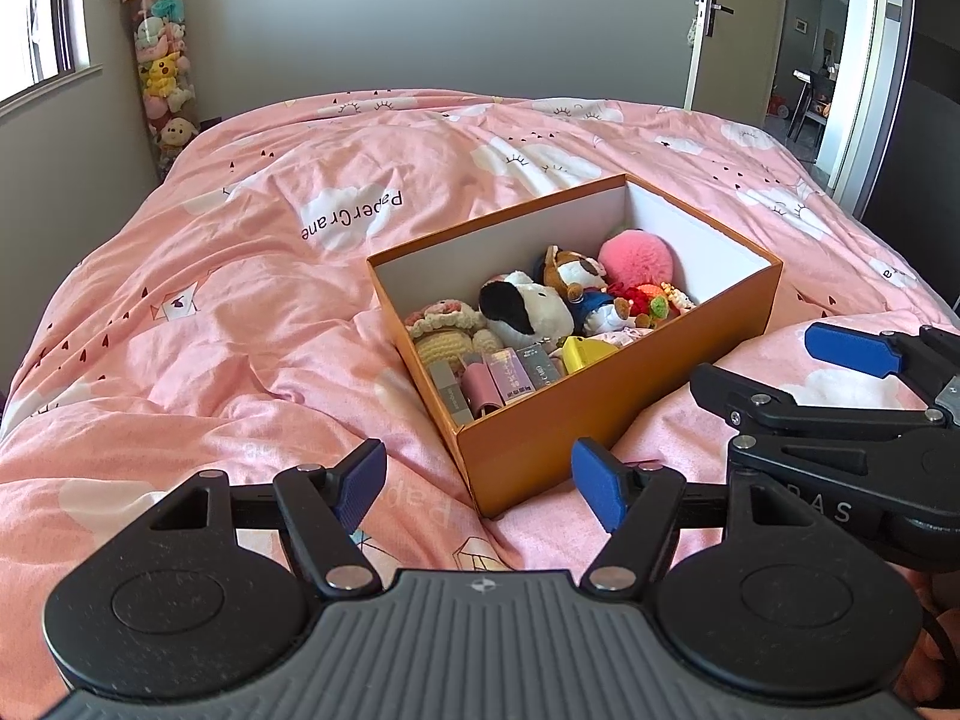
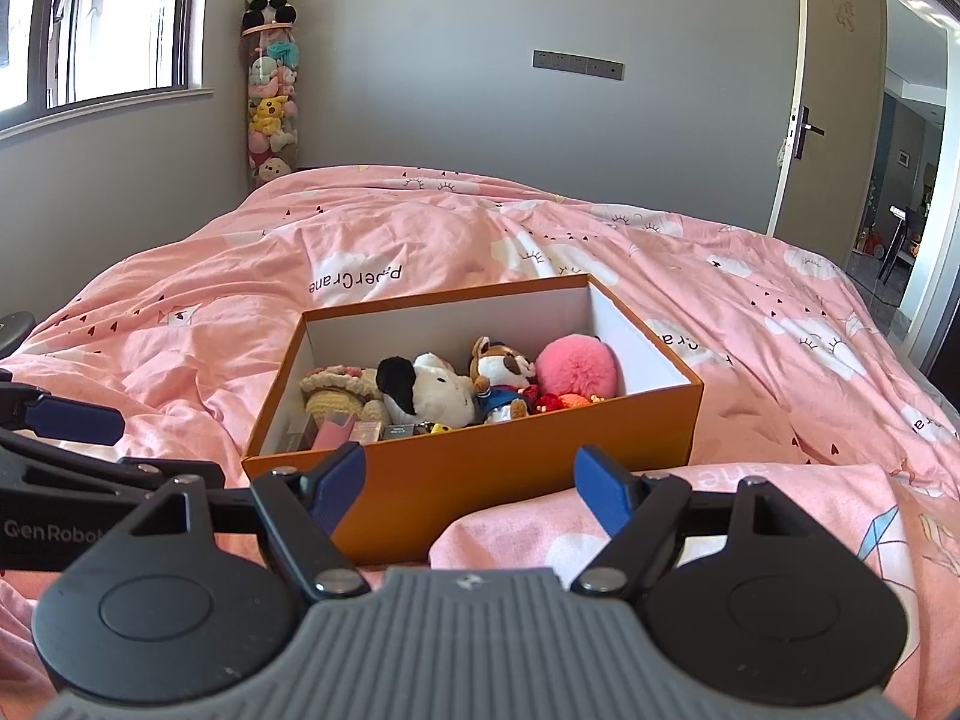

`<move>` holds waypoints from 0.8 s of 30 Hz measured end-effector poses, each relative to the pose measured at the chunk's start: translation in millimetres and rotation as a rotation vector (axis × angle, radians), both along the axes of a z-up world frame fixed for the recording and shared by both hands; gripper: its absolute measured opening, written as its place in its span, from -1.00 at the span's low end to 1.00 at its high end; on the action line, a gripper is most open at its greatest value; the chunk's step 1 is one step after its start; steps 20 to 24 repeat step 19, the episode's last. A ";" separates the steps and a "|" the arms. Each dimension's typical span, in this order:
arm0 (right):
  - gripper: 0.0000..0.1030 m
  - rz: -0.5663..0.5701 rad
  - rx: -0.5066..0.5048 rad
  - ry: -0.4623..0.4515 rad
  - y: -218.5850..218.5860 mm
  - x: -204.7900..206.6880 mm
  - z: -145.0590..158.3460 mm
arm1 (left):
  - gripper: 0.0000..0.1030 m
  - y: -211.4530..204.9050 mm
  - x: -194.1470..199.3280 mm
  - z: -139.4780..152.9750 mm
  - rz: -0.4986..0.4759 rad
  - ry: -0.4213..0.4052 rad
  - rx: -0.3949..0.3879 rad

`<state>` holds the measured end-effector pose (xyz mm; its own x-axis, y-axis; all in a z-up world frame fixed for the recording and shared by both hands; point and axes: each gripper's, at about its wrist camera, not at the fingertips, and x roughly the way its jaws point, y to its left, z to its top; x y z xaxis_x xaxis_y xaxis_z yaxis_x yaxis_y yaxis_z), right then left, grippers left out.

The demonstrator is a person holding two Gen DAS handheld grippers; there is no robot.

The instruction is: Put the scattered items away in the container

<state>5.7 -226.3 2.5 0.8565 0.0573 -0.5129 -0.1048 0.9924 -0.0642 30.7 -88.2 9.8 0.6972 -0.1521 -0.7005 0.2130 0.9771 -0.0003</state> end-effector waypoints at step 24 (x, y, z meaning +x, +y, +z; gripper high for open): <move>0.54 0.007 0.004 0.012 0.7 0.6 -1.6 | 0.56 2.4 -0.2 -1.9 0.004 0.003 0.002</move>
